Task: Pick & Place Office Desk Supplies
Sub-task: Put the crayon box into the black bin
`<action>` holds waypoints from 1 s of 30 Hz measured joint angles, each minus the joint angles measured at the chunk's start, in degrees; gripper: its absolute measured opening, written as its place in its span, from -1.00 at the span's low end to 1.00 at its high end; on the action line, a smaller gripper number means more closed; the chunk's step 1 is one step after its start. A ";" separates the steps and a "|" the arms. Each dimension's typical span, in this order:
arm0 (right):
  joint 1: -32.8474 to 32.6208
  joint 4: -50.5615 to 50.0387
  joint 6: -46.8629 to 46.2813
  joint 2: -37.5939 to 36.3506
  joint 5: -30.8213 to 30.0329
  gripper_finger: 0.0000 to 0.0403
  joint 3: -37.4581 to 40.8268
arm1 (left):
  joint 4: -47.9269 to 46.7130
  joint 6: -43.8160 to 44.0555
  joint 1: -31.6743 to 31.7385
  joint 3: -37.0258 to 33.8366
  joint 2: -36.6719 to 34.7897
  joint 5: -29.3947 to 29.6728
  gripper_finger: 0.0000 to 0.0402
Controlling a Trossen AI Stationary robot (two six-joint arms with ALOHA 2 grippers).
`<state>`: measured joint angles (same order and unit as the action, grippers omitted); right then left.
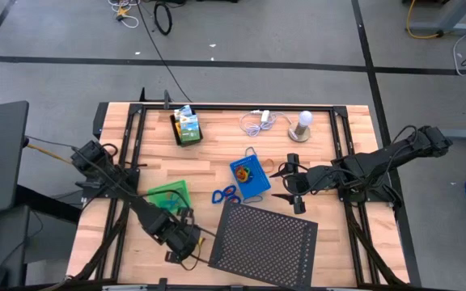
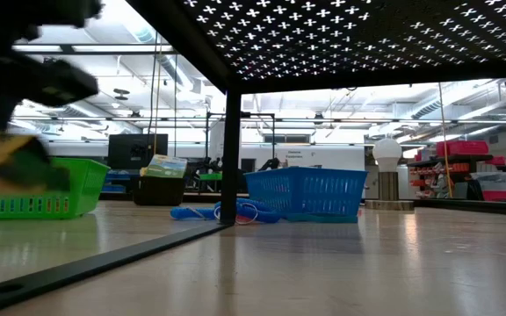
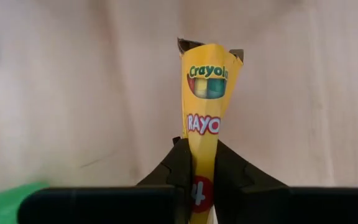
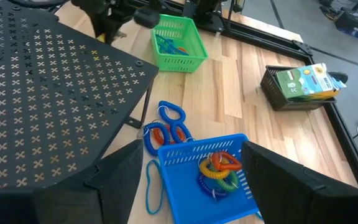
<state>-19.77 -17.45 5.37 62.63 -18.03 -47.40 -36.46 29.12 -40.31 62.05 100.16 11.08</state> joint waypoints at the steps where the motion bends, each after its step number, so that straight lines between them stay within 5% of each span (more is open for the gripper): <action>1: 0.00 0.02 0.01 0.00 0.06 0.38 0.00 | -2.27 -0.06 0.19 1.55 0.00 0.64 -0.83; 9: 0.00 1.24 0.34 0.00 1.25 0.38 0.01 | -16.39 0.06 2.25 9.94 -0.21 8.21 -0.83; 17: 0.01 15.34 7.72 -2.03 11.17 0.38 0.02 | -9.17 -5.10 4.06 10.04 -5.46 15.84 -0.83; 30: -1.05 4.51 8.05 -30.30 13.07 0.38 0.02 | 1.93 -21.12 10.08 10.04 -11.88 17.40 -0.83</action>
<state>-20.82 -12.95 13.41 32.33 -4.96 -47.37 -34.53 8.00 -30.24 72.10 88.28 28.47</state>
